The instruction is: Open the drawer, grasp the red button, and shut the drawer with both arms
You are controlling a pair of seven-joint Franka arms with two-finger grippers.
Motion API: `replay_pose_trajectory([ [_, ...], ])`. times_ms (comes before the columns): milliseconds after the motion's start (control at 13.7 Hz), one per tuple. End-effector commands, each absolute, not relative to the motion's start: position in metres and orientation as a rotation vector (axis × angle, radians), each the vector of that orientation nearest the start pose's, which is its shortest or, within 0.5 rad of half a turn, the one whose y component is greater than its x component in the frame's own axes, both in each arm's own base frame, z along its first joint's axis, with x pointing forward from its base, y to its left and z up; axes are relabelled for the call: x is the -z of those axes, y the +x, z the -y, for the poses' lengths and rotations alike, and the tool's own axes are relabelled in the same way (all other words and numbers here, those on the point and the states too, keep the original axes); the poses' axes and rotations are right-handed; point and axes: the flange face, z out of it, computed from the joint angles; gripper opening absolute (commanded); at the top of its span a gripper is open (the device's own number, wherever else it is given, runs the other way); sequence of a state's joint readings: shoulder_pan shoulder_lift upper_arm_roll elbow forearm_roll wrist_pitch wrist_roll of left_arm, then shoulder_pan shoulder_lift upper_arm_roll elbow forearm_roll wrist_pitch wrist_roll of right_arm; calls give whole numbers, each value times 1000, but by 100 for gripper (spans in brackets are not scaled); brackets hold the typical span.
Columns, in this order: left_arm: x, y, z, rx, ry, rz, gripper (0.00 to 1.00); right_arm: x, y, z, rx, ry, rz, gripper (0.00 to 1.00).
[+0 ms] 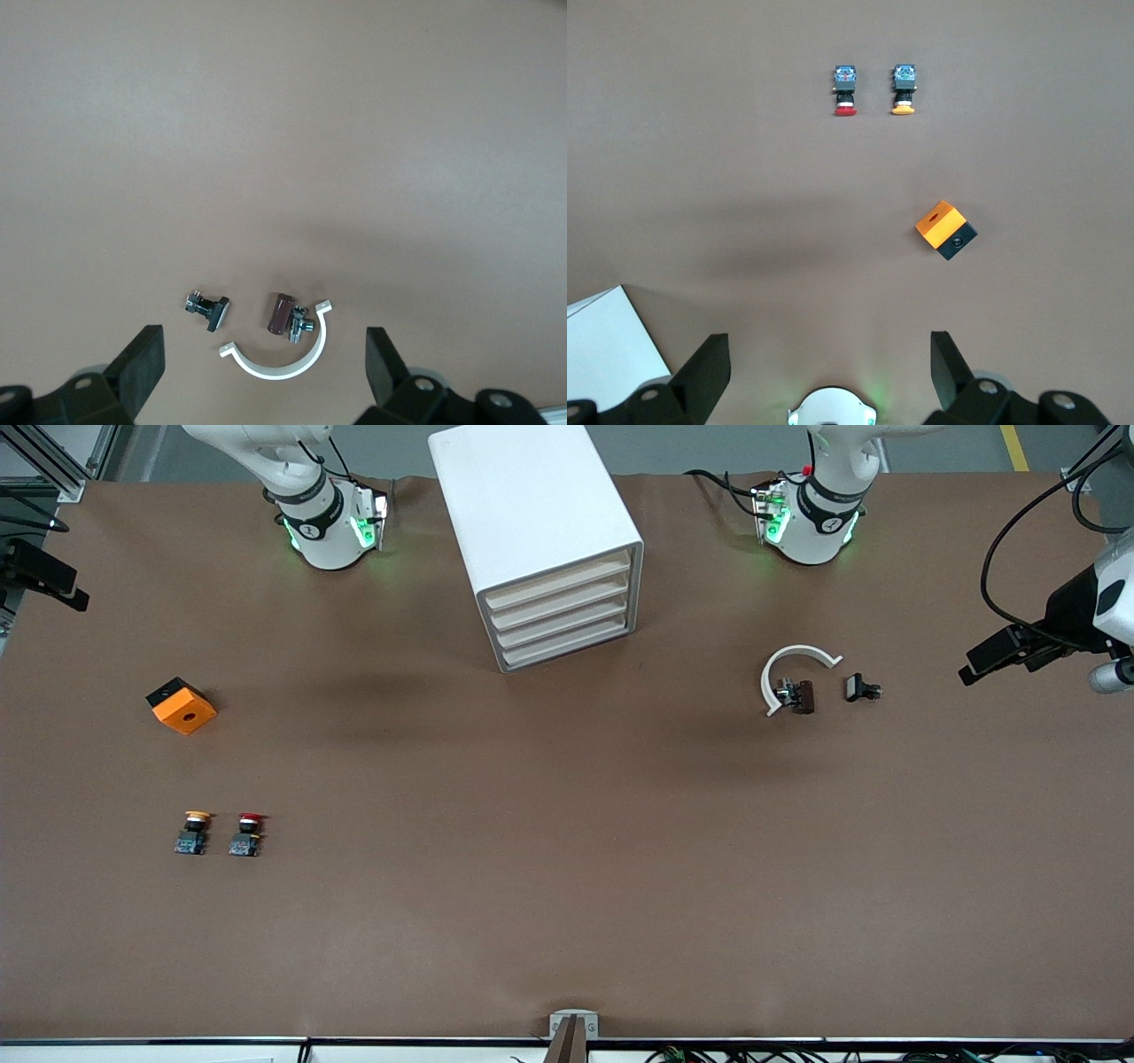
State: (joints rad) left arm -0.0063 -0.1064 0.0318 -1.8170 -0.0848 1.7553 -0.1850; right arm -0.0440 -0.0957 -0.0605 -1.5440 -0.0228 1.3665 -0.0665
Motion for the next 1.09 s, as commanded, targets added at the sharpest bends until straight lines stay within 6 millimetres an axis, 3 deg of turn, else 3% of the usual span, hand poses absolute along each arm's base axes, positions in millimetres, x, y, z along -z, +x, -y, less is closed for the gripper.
replay_pose_trajectory([
  [0,-601,533,-3,78,-3205,318,100,-674,488,57,-97,-3150,-26,100],
  [365,-623,528,-6,76,-3157,281,100,-675,490,57,-72,-3150,-31,100],
  [584,-632,528,-12,96,-3144,137,100,-676,493,53,-36,-3106,-20,100],
  [1022,-642,526,-13,79,-3155,157,100,-673,489,54,-33,-3094,-18,100],
])
